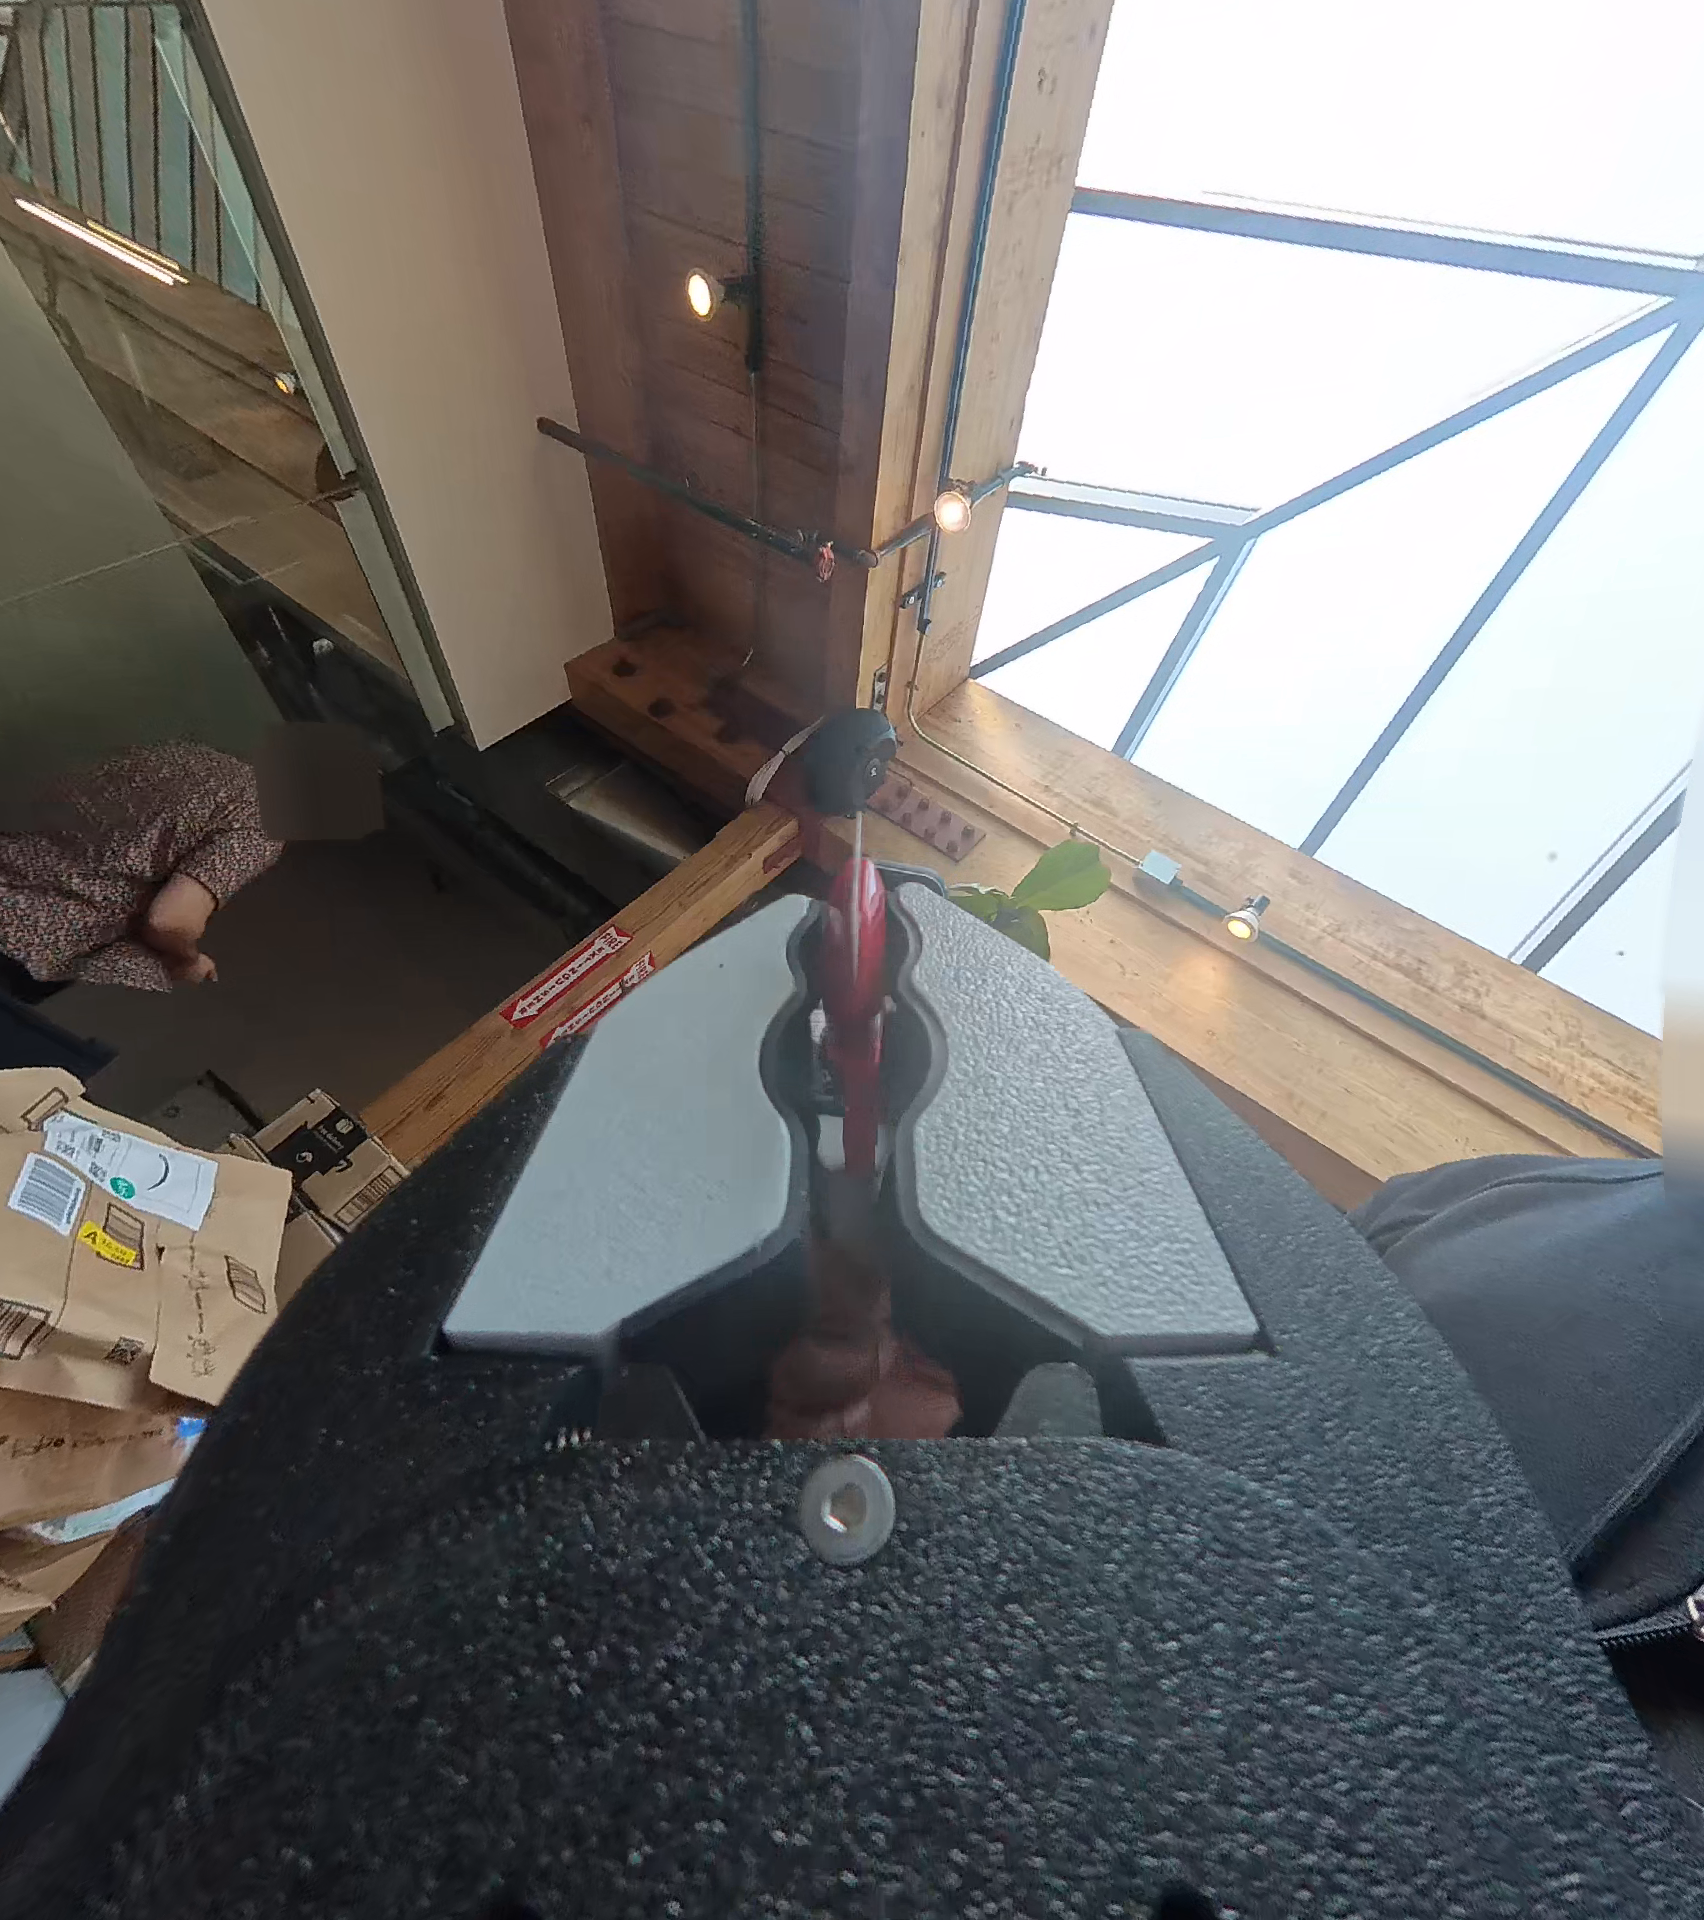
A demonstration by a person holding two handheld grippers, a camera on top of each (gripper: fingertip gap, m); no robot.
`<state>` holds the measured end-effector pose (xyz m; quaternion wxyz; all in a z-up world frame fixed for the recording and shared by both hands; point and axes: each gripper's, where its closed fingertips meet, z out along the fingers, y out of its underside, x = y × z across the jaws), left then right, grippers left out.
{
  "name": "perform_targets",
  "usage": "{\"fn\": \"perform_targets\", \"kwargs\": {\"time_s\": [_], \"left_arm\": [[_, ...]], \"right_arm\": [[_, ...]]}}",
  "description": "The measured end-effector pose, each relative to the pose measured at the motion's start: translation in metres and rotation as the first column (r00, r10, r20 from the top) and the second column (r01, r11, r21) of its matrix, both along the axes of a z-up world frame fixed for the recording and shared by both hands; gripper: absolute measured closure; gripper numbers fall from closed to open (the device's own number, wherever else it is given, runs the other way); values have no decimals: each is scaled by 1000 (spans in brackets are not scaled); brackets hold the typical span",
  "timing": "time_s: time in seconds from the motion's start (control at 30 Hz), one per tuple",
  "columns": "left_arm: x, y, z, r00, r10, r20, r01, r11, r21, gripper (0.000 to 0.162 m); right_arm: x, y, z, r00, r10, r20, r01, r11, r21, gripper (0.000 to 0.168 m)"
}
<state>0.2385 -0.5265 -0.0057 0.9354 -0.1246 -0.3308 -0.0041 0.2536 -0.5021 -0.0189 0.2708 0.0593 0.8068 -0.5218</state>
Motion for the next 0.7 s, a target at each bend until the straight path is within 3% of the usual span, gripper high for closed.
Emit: {"fn": "perform_targets", "kwargs": {"time_s": [0.7], "left_arm": [[-12, -2, -6, 997, 77, 17, -78, 989, 122, 152]], "right_arm": [[-9, 7, -10, 992, -83, 93, 88, 995, -46, 145]]}}
